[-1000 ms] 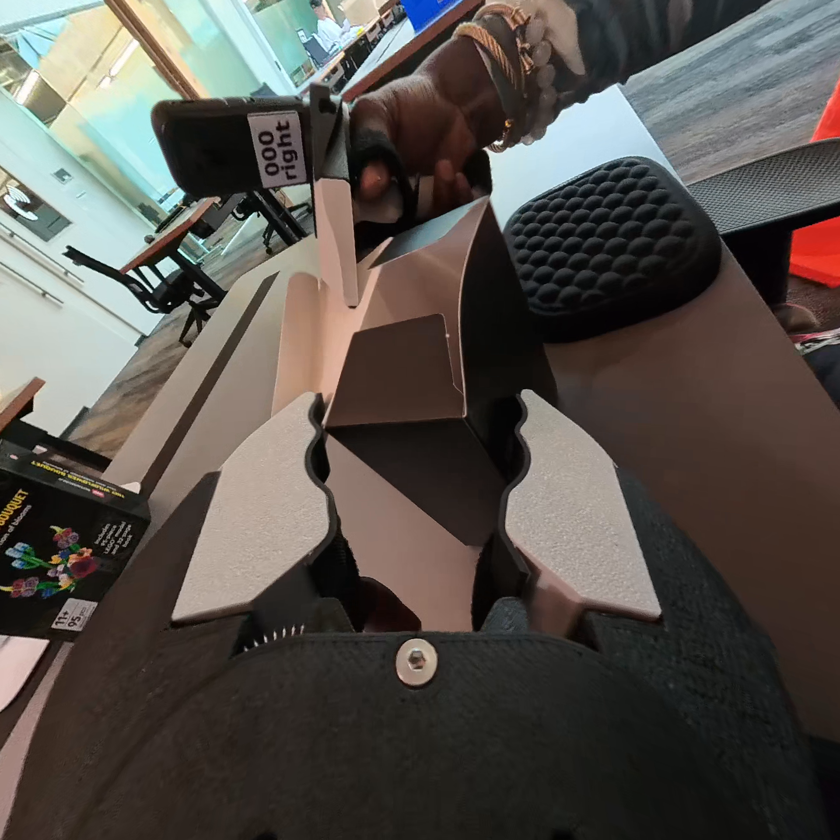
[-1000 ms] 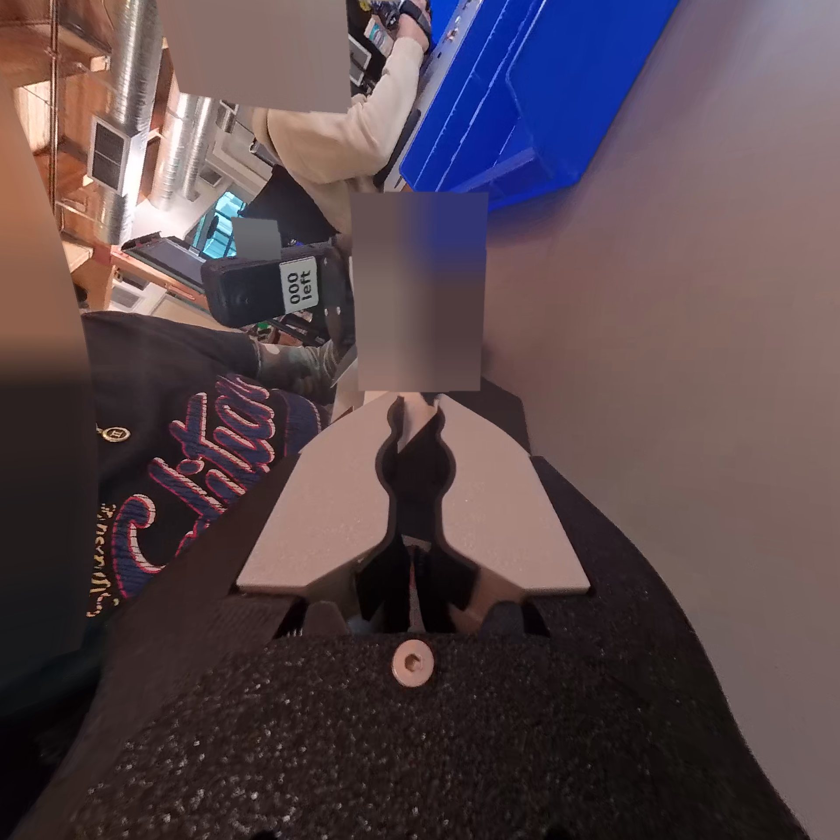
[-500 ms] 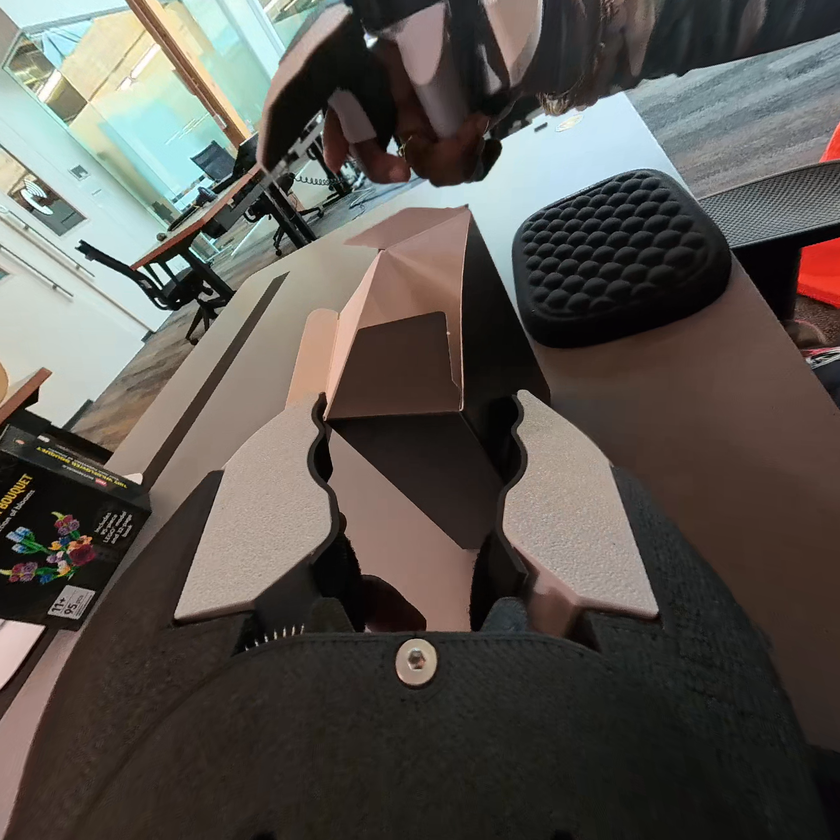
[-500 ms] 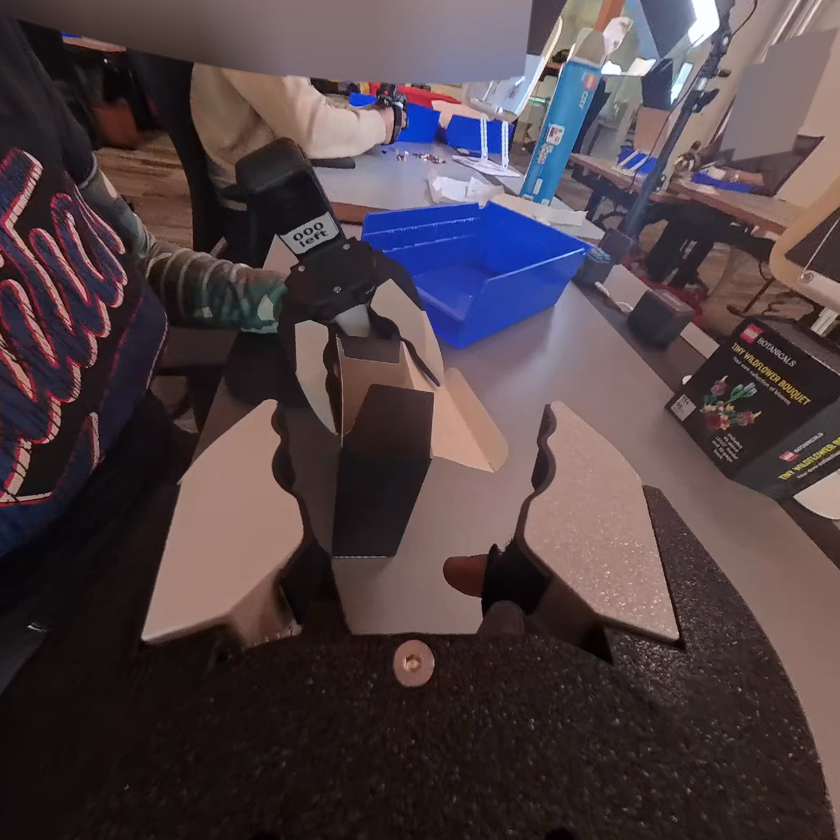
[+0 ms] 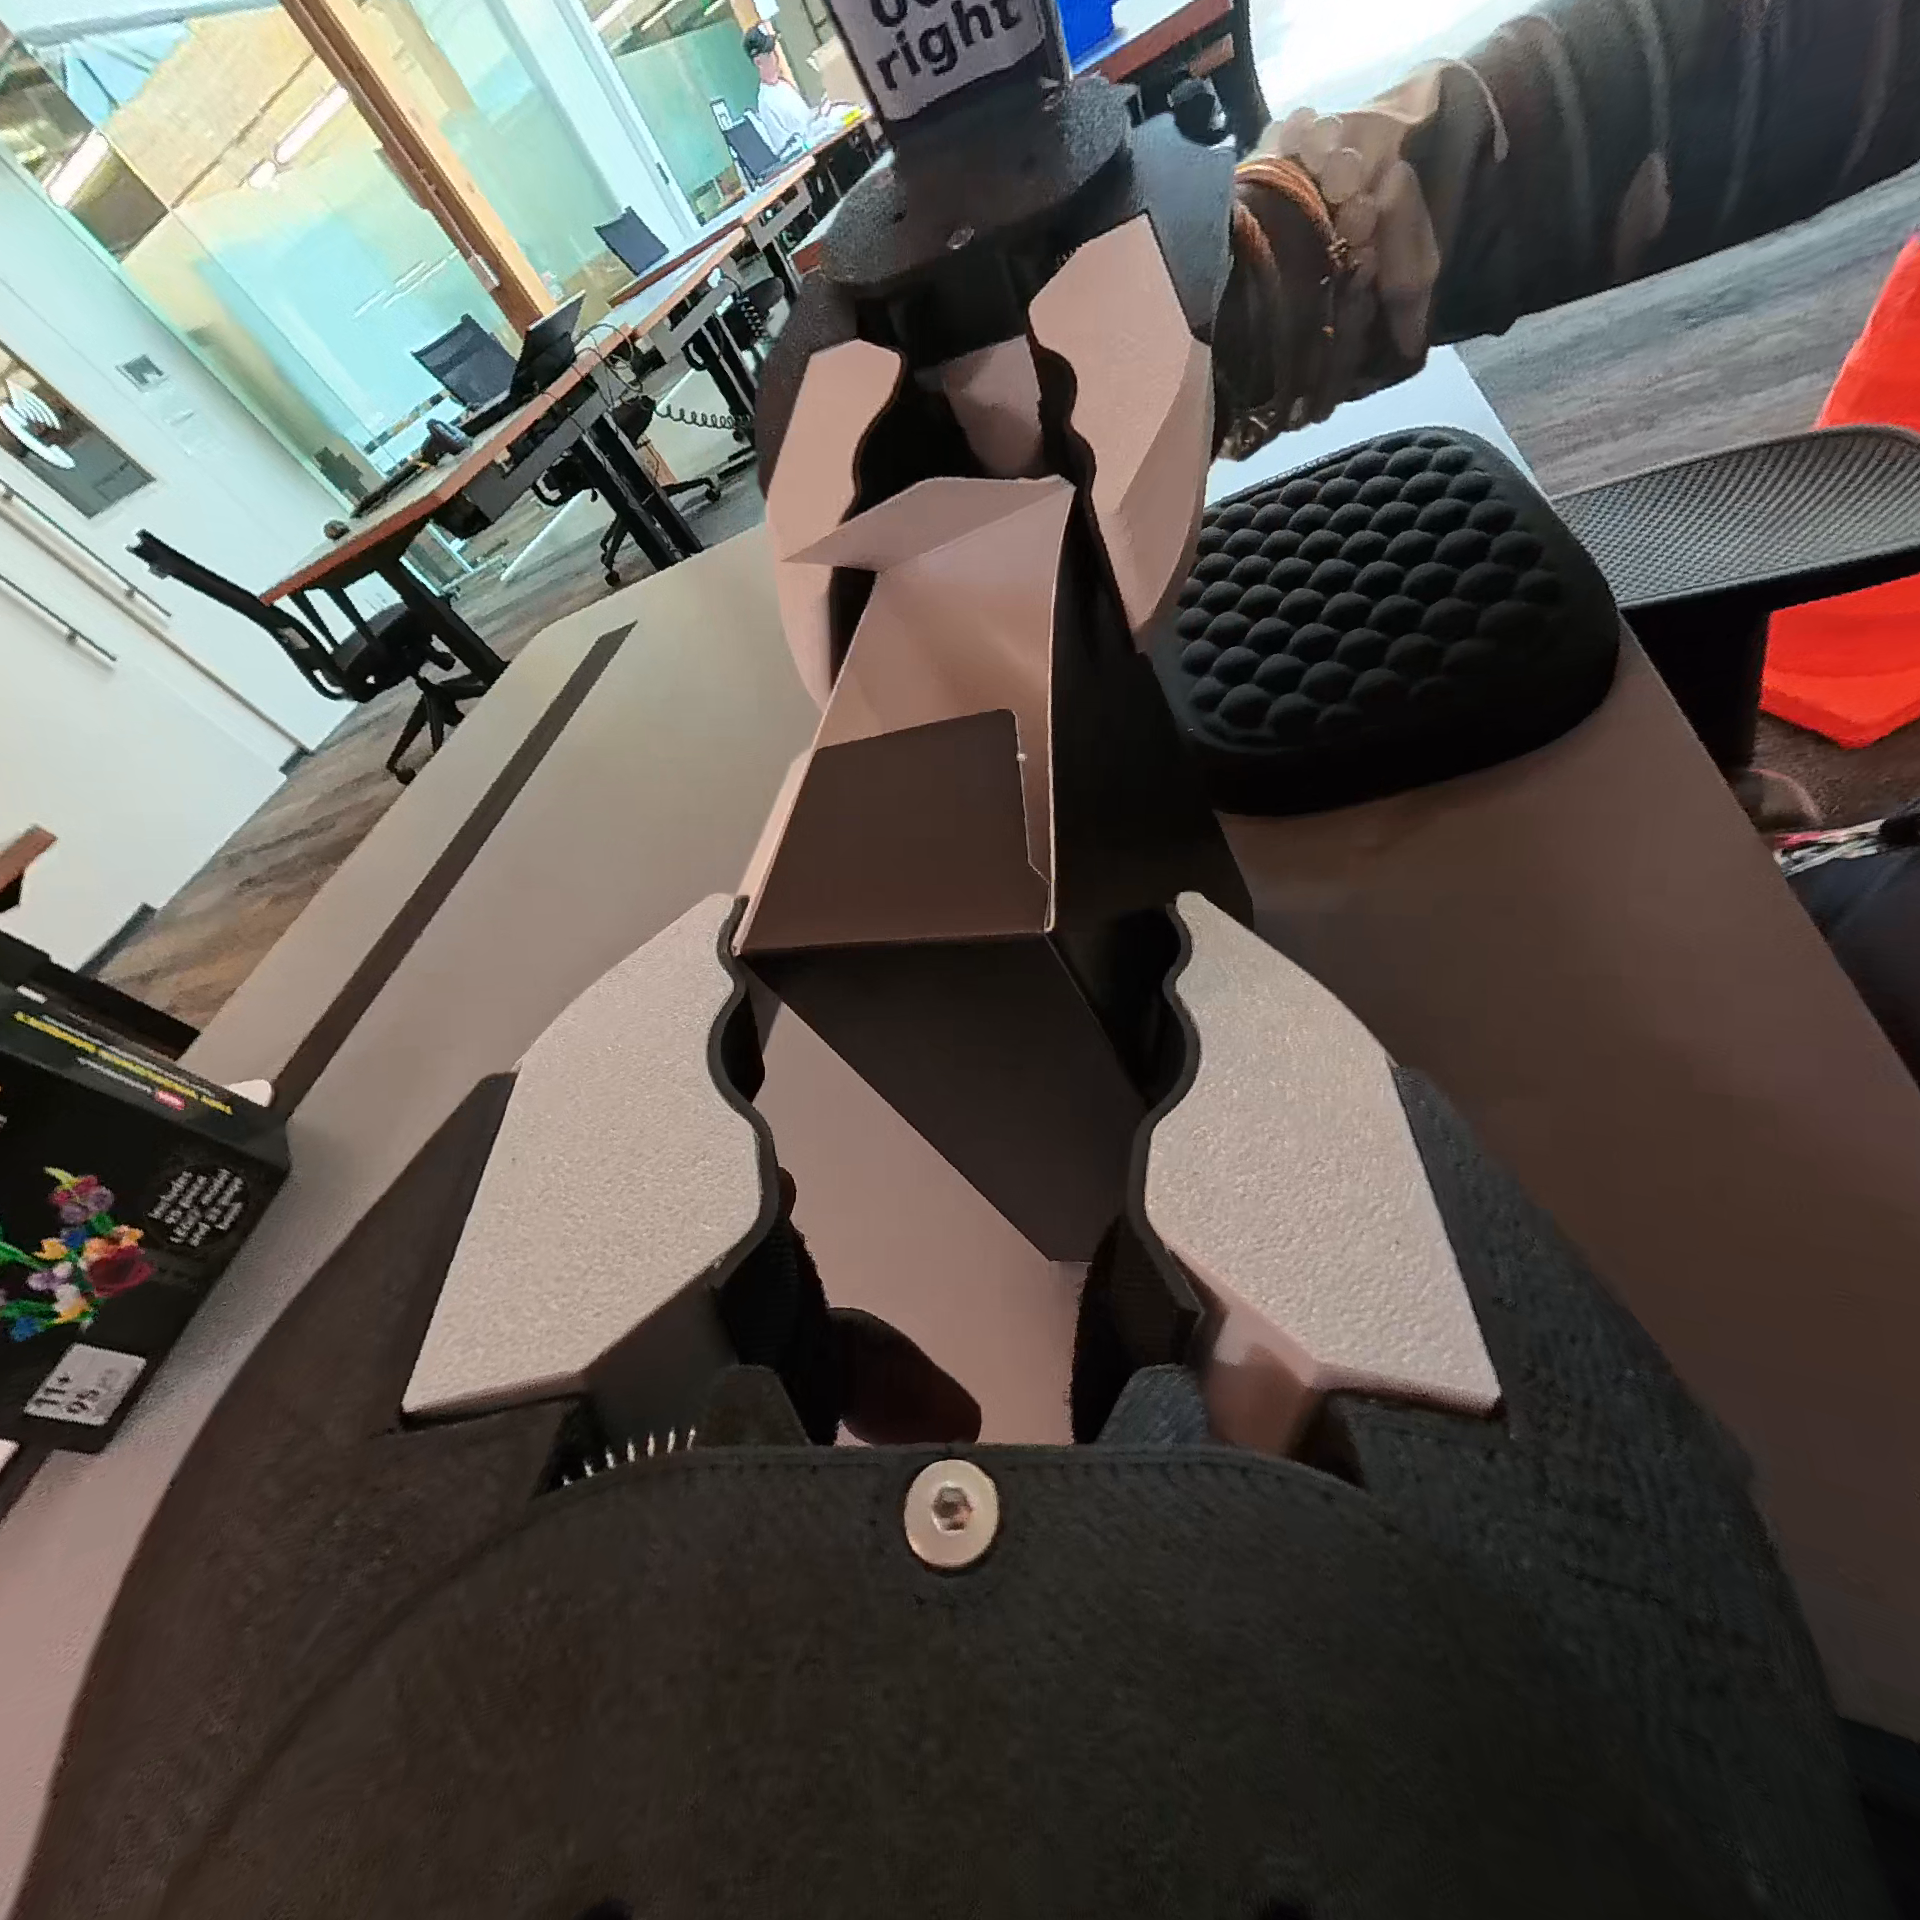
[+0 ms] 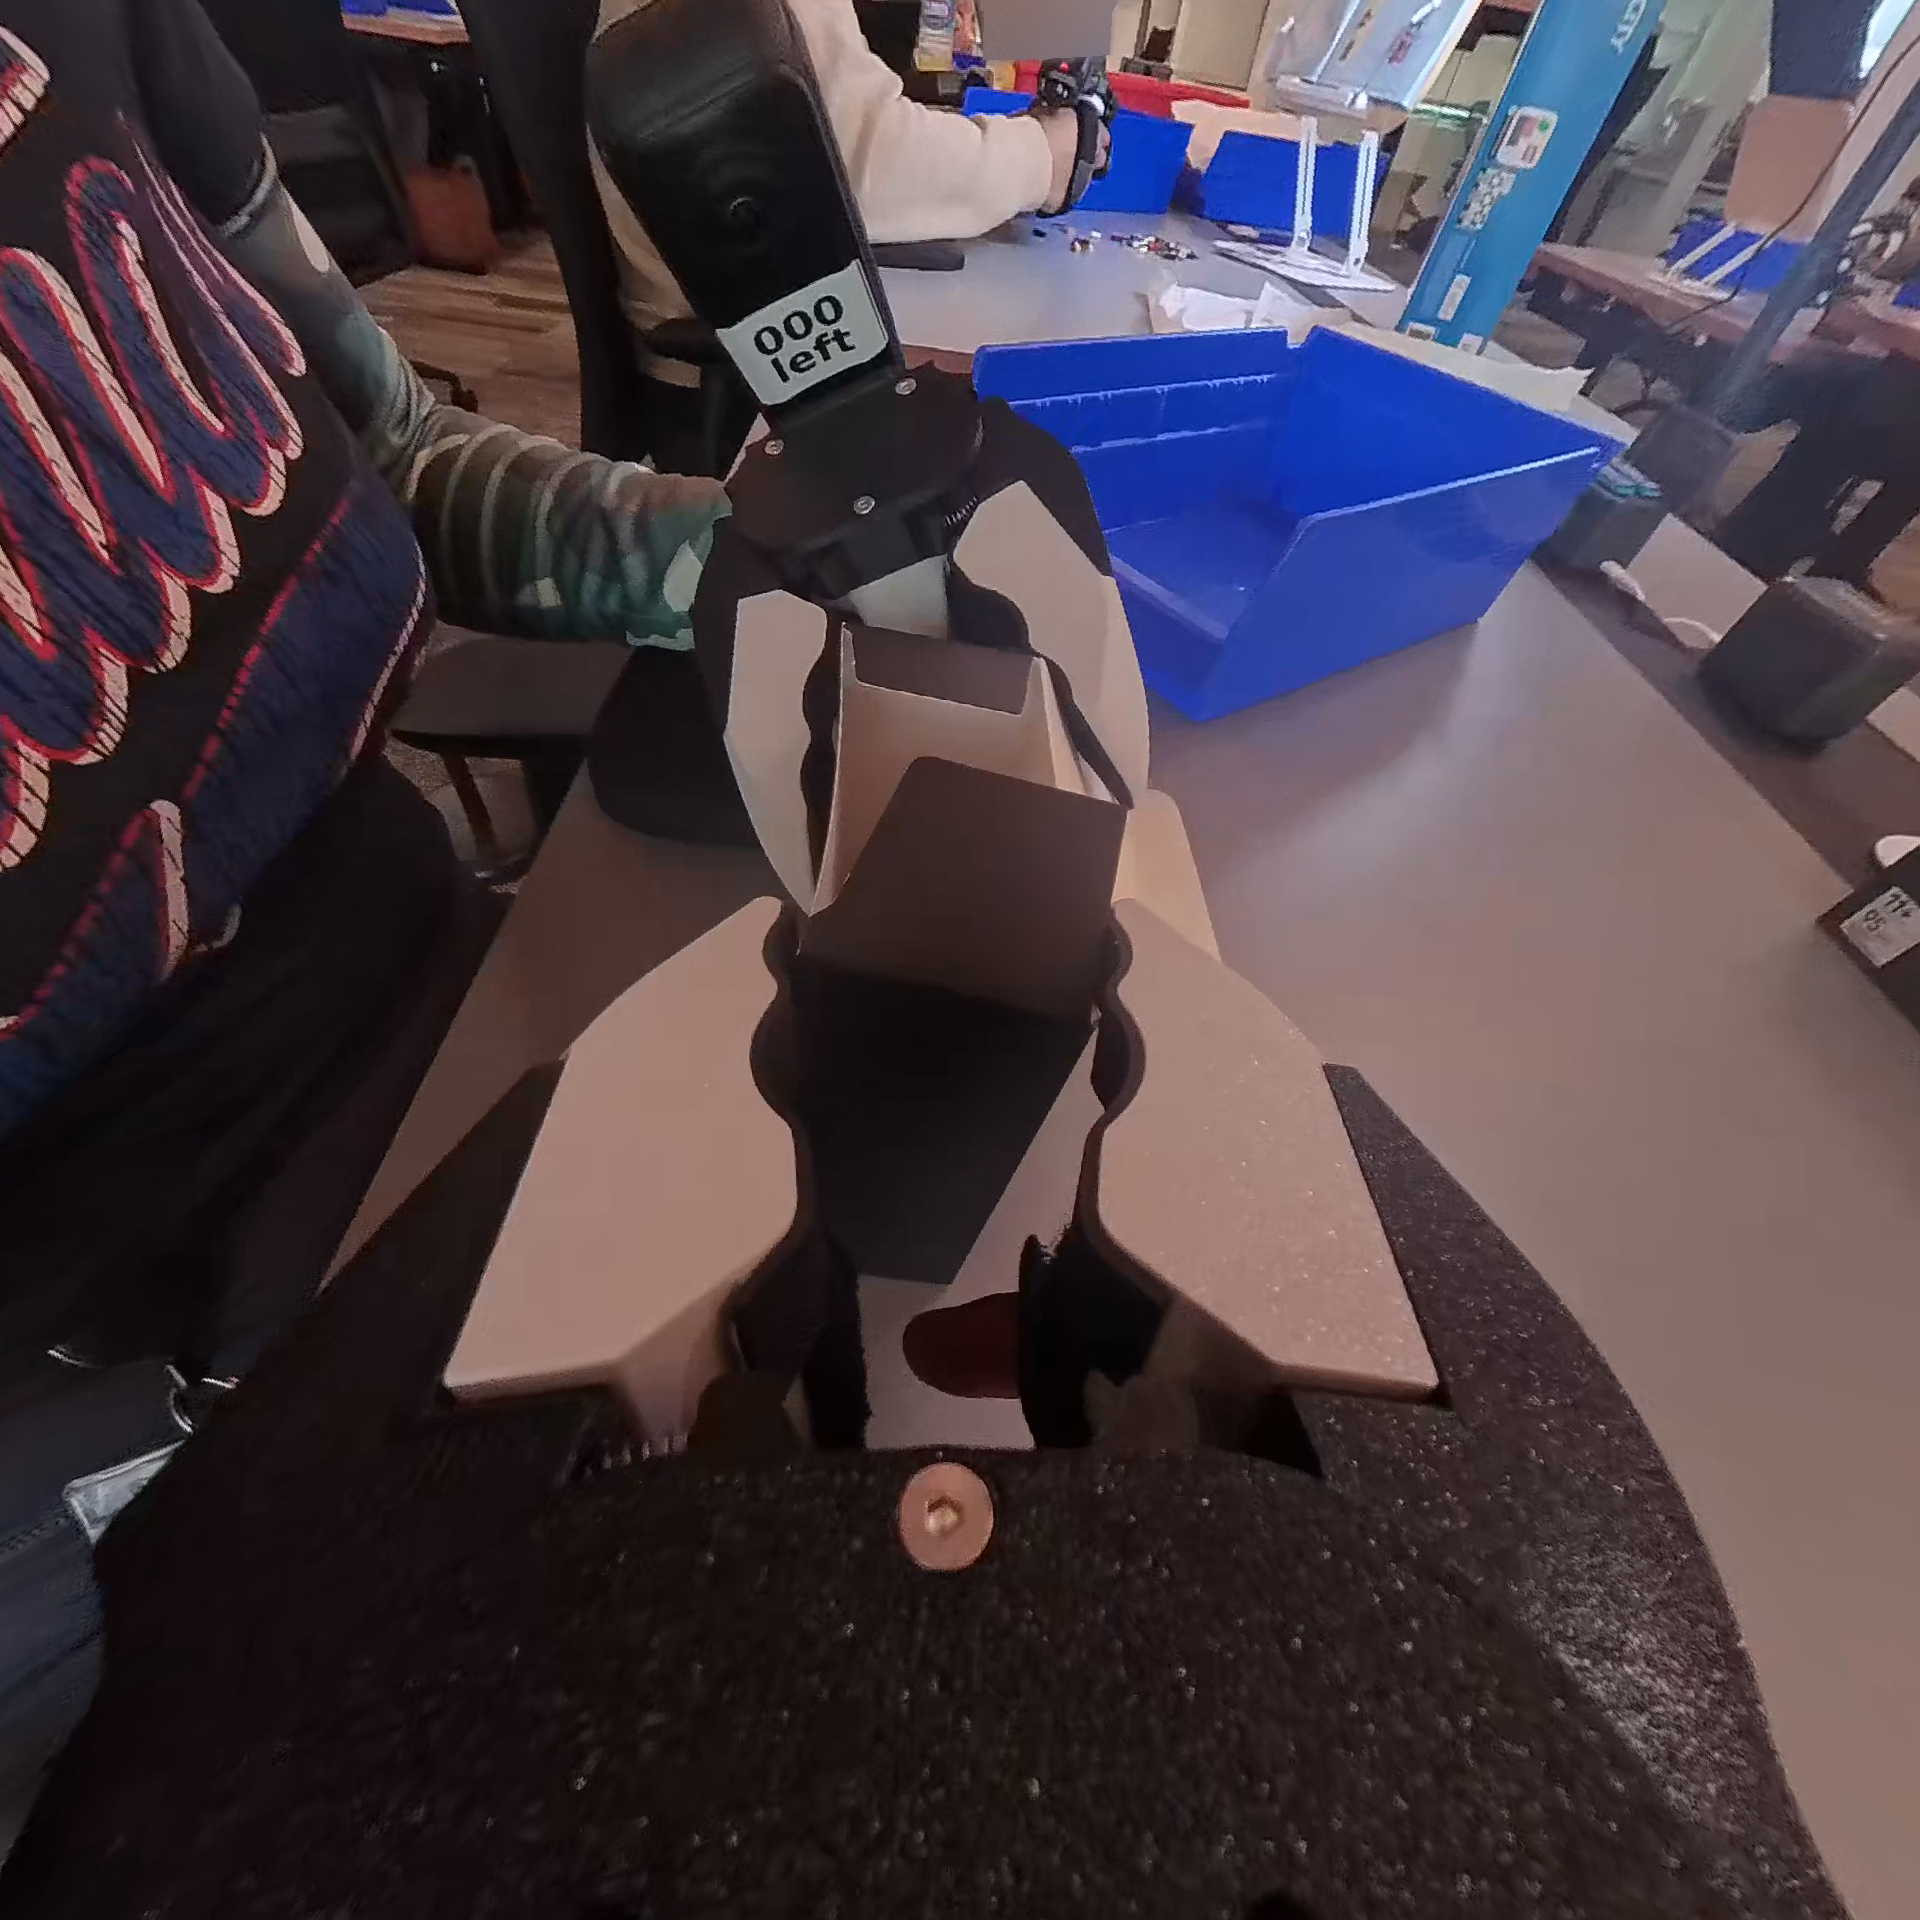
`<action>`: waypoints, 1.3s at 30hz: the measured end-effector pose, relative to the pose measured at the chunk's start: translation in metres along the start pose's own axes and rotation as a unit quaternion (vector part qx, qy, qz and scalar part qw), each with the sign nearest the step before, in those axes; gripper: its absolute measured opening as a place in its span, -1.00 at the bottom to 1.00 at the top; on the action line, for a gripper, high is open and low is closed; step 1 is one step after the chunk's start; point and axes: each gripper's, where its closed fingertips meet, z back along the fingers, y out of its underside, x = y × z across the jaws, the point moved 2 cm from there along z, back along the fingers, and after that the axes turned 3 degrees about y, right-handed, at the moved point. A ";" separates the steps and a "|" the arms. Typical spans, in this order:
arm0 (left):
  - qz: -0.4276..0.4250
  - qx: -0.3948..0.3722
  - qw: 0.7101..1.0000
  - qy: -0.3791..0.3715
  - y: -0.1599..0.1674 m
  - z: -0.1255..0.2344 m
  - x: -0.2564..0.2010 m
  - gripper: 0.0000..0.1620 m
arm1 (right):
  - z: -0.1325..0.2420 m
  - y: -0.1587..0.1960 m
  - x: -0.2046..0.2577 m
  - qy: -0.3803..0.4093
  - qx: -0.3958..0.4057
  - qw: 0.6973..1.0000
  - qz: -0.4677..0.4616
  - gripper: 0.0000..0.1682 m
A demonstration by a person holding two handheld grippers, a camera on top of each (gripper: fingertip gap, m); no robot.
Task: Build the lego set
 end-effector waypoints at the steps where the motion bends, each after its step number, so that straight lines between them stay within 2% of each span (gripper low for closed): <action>1: 0.010 0.000 1.000 0.000 0.000 0.000 0.001 -0.09 | 0.000 0.000 0.000 -0.001 0.000 1.000 -0.004 -0.35; 5: 0.063 0.006 0.998 0.005 0.003 -0.001 0.002 -0.01 | 0.001 0.000 0.003 -0.002 -0.009 1.000 0.000 -0.37; 8: 0.063 0.002 0.998 0.018 0.003 -0.001 -0.002 -0.18 | 0.001 0.000 0.005 0.002 -0.016 1.000 0.002 -0.37; 11: 0.054 0.001 0.998 0.028 0.002 0.000 -0.006 -0.23 | 0.003 0.000 0.002 0.006 -0.020 1.000 0.003 -0.32; 13: 0.045 0.000 0.998 0.032 0.002 0.000 -0.007 -0.23 | 0.004 0.004 -0.004 0.016 -0.013 1.000 -0.007 -0.05; 14: 0.043 -0.002 0.998 0.034 0.002 0.000 -0.007 -0.23 | 0.005 0.010 -0.006 0.016 0.002 1.000 -0.008 0.01; 19: 0.052 0.000 0.998 0.027 0.004 0.002 -0.005 -0.22 | 0.000 0.013 0.006 -0.014 0.003 1.000 0.015 -0.33; 21: 0.058 -0.001 0.998 0.024 0.004 0.003 -0.004 -0.16 | 0.000 0.012 0.007 -0.019 -0.003 1.000 0.013 -0.36; 23: 0.069 0.000 0.997 0.016 0.006 0.003 -0.001 0.03 | 0.000 0.013 0.009 -0.020 -0.012 1.000 0.014 -0.36; 24: 0.077 0.003 0.997 0.022 0.008 0.004 -0.001 0.06 | -0.001 0.013 0.009 -0.022 -0.015 1.000 0.014 -0.36; 28: 0.088 -0.011 0.994 0.070 0.009 0.004 -0.011 -0.25 | -0.001 0.012 0.009 -0.023 -0.015 0.999 0.016 -0.36; 31: 0.094 -0.010 0.993 0.074 0.010 0.004 -0.011 -0.28 | -0.001 0.013 0.006 -0.015 -0.027 1.000 0.007 -0.33; 34: 0.100 -0.012 0.993 0.068 0.010 0.004 -0.010 -0.28 | -0.004 0.015 0.003 -0.010 -0.025 0.999 -0.028 -0.08; 35: 0.101 -0.013 0.993 0.067 0.010 0.003 -0.010 -0.28 | -0.006 0.017 0.004 -0.018 -0.021 0.999 -0.033 -0.11; 36: 0.102 -0.011 0.993 0.064 0.010 0.002 -0.010 -0.28 | -0.007 0.017 0.009 -0.032 -0.024 0.999 -0.026 -0.28; 37: 0.103 -0.008 0.993 0.058 0.010 0.002 -0.009 -0.28 | -0.009 0.016 0.011 -0.031 -0.029 0.999 -0.020 -0.34; 39: 0.101 -0.005 0.994 0.046 0.012 0.003 -0.006 -0.30 | -0.010 0.015 0.011 -0.025 -0.031 0.999 -0.012 -0.36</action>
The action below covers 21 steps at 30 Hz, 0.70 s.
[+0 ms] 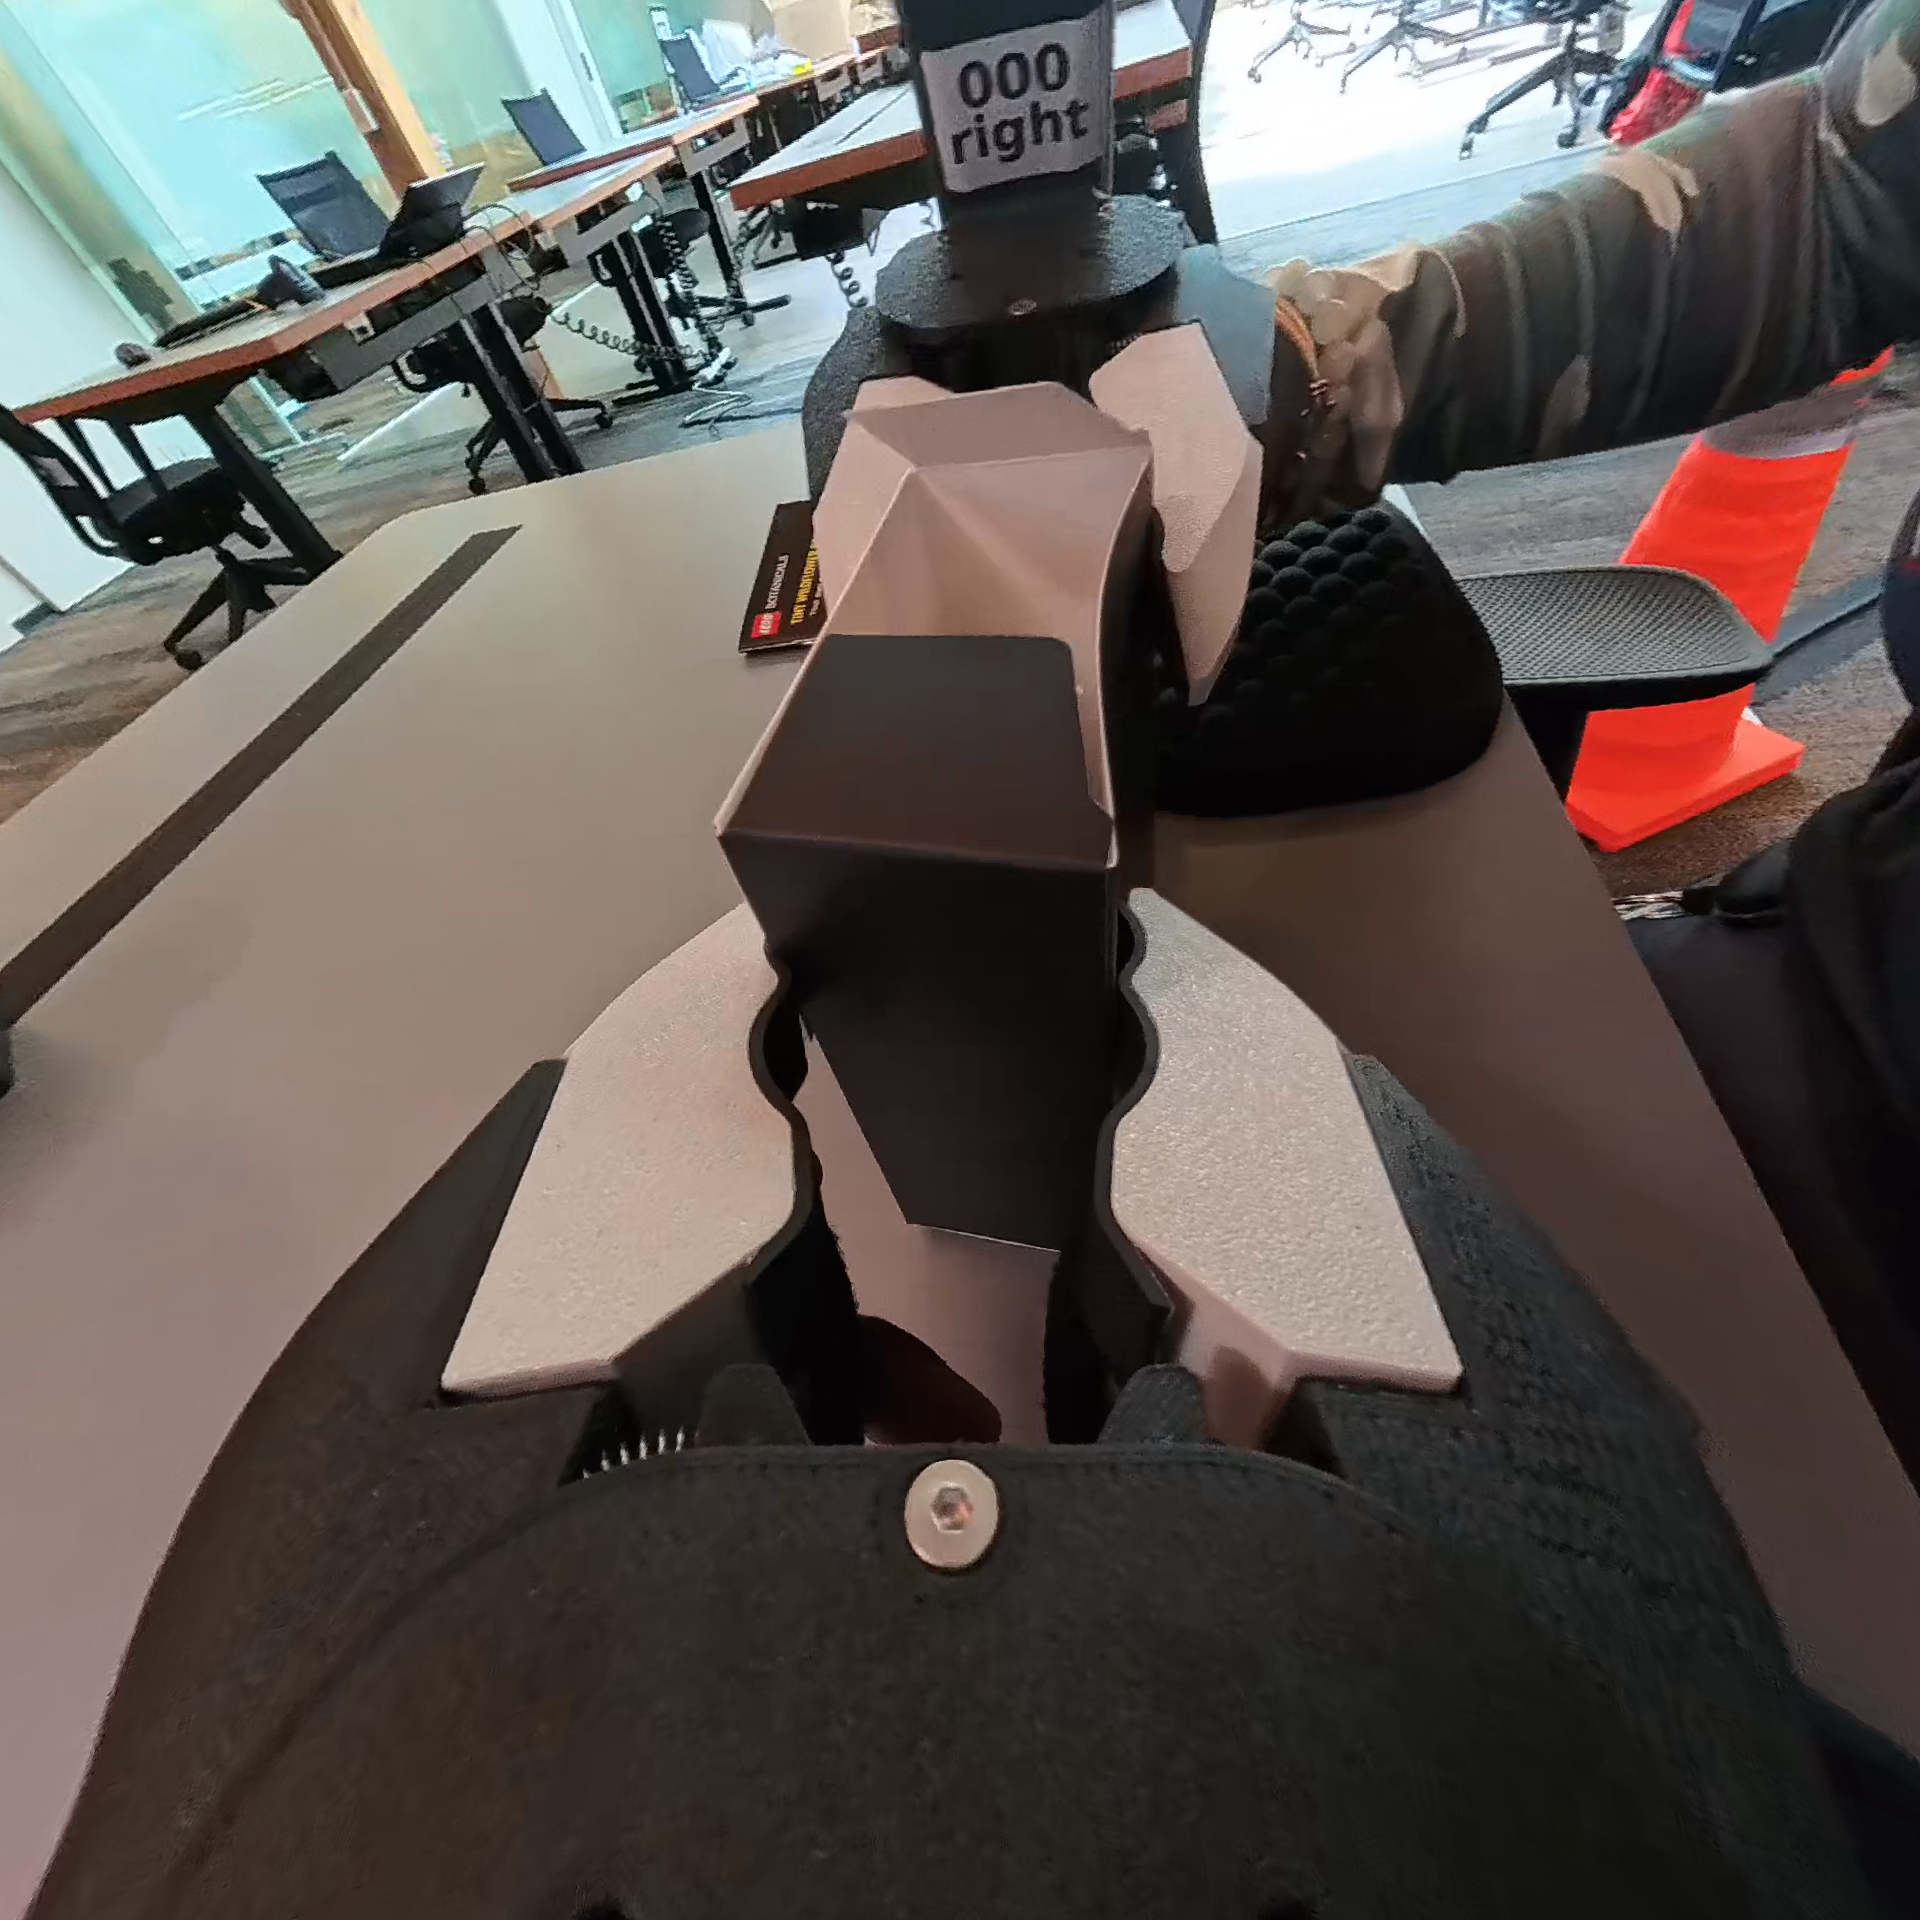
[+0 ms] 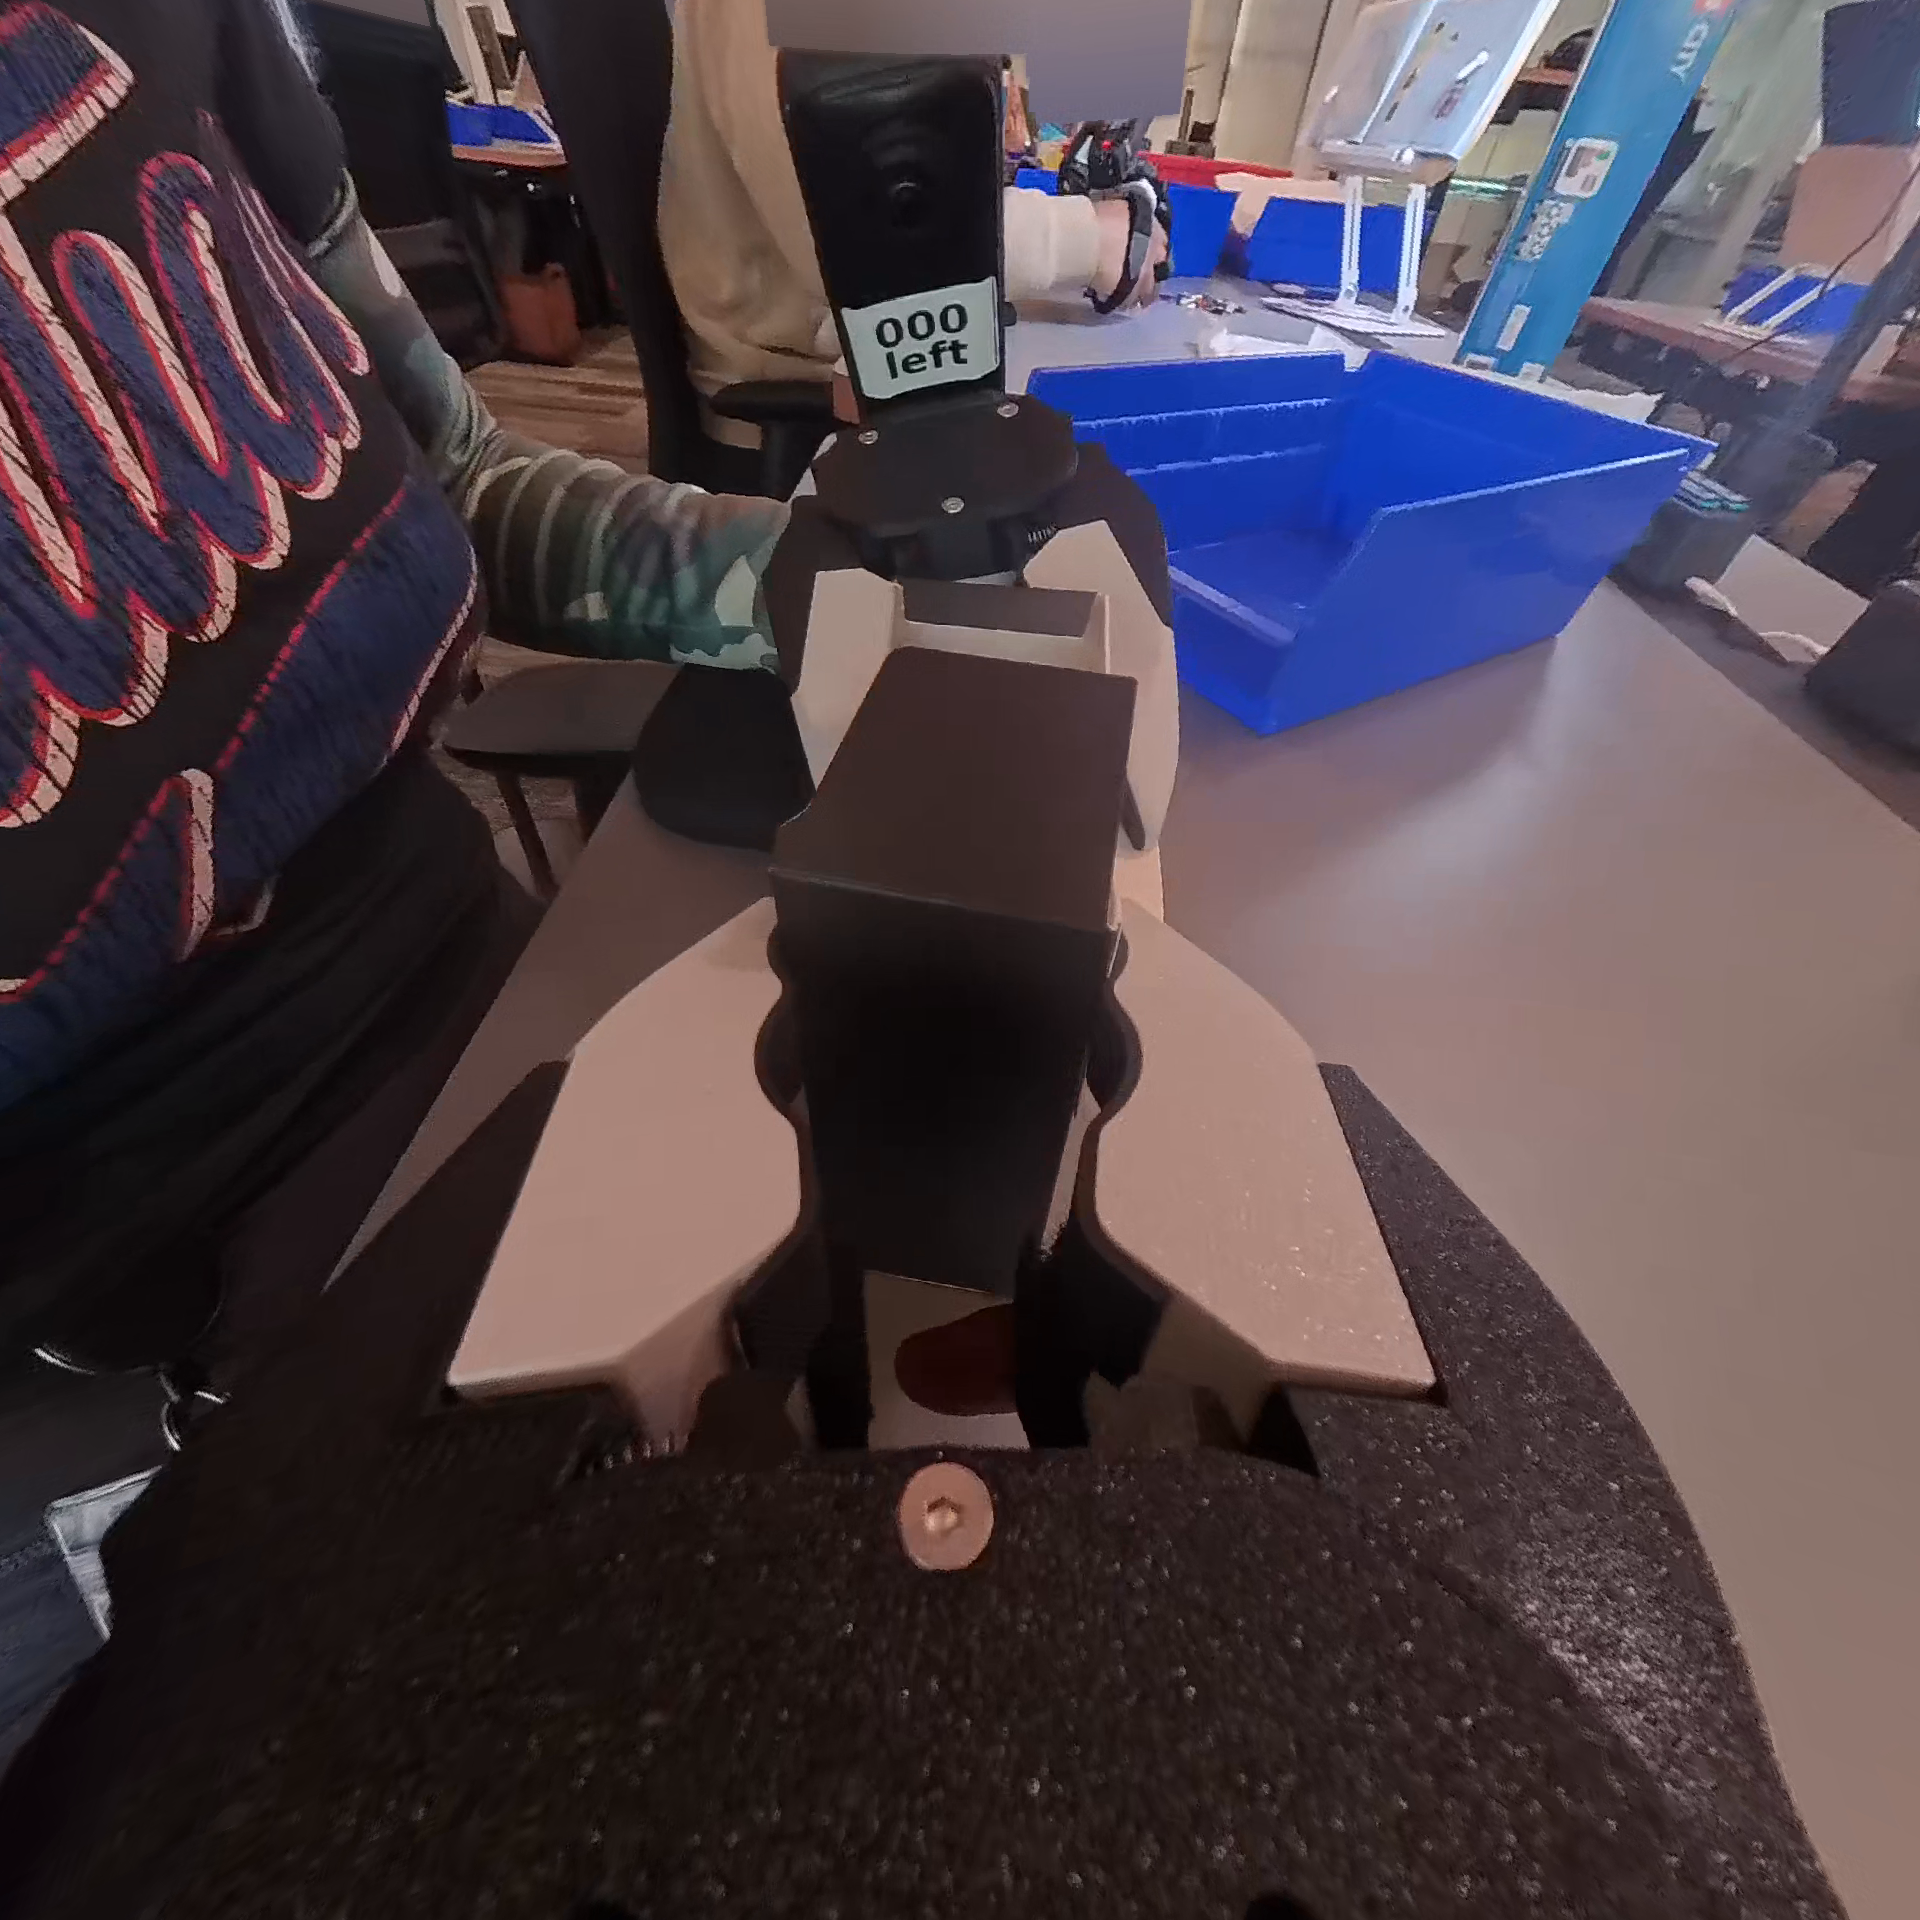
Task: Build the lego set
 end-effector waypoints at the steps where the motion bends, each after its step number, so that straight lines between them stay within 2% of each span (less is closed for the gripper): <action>1: 0.002 0.000 1.000 -0.005 0.000 0.000 0.001 -0.30 | 0.000 0.000 0.001 0.001 -0.001 1.000 0.007 -0.36; 7: 0.001 -0.002 1.000 -0.011 0.000 0.000 0.000 -0.32 | 0.001 0.000 0.000 0.002 -0.009 1.000 0.010 -0.37; 10: 0.015 0.002 1.000 -0.021 0.001 -0.001 0.003 -0.32 | 0.002 0.001 -0.010 0.028 0.003 0.999 -0.024 -0.36; 13: 0.028 0.024 0.994 -0.100 0.003 -0.001 0.015 -0.32 | 0.012 -0.009 -0.032 0.146 0.009 0.988 -0.059 -0.16; 15: 0.034 0.048 0.981 -0.182 0.005 0.003 0.026 -0.32 | 0.027 -0.023 -0.043 0.247 -0.012 0.966 -0.068 -0.23; 17: 0.025 0.067 0.970 -0.233 0.005 0.004 0.030 -0.31 | 0.036 -0.040 -0.044 0.329 -0.038 0.941 -0.067 -0.38; 19: 0.027 0.072 0.968 -0.241 0.004 0.000 0.030 -0.31 | 0.038 -0.046 -0.047 0.416 -0.020 0.908 -0.057 -0.46; 21: 0.039 0.069 0.970 -0.229 0.004 -0.004 0.030 -0.32 | 0.027 -0.046 -0.047 0.441 0.017 0.896 -0.037 -0.46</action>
